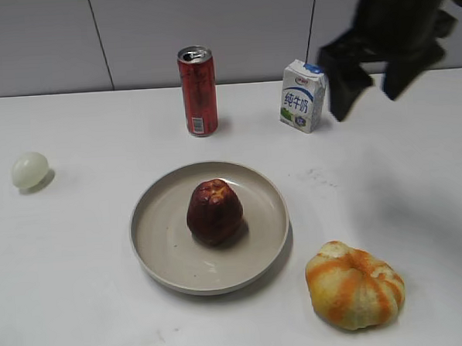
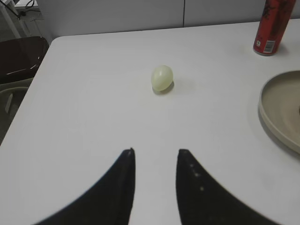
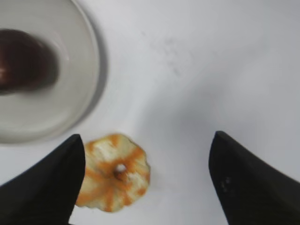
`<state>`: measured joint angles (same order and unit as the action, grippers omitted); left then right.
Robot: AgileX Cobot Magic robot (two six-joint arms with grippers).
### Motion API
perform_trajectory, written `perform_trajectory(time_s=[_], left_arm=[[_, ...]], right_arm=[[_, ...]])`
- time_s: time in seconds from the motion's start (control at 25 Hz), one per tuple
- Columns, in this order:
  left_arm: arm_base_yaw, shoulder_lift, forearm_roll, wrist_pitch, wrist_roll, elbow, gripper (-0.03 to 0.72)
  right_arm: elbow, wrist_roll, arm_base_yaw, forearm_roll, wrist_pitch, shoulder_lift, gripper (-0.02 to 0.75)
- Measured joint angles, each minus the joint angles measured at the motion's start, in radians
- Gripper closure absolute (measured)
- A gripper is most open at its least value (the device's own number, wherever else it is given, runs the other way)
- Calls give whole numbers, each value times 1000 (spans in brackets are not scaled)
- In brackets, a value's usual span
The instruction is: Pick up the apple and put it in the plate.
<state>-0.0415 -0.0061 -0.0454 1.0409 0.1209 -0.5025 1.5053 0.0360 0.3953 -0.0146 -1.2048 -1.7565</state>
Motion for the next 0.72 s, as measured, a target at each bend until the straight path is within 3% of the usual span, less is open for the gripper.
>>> perform_trajectory(time_s=[0.16, 0.44, 0.72], left_arm=[[0, 0, 0, 0, 0, 0, 449], [0, 0, 0, 0, 0, 0, 449], [0, 0, 0, 0, 0, 0, 449]], right_arm=[[-239, 8, -106, 4, -2, 170, 100], [-561, 13, -115, 48, -5, 577, 125], [-743, 14, -115, 62, 73, 1026, 144]])
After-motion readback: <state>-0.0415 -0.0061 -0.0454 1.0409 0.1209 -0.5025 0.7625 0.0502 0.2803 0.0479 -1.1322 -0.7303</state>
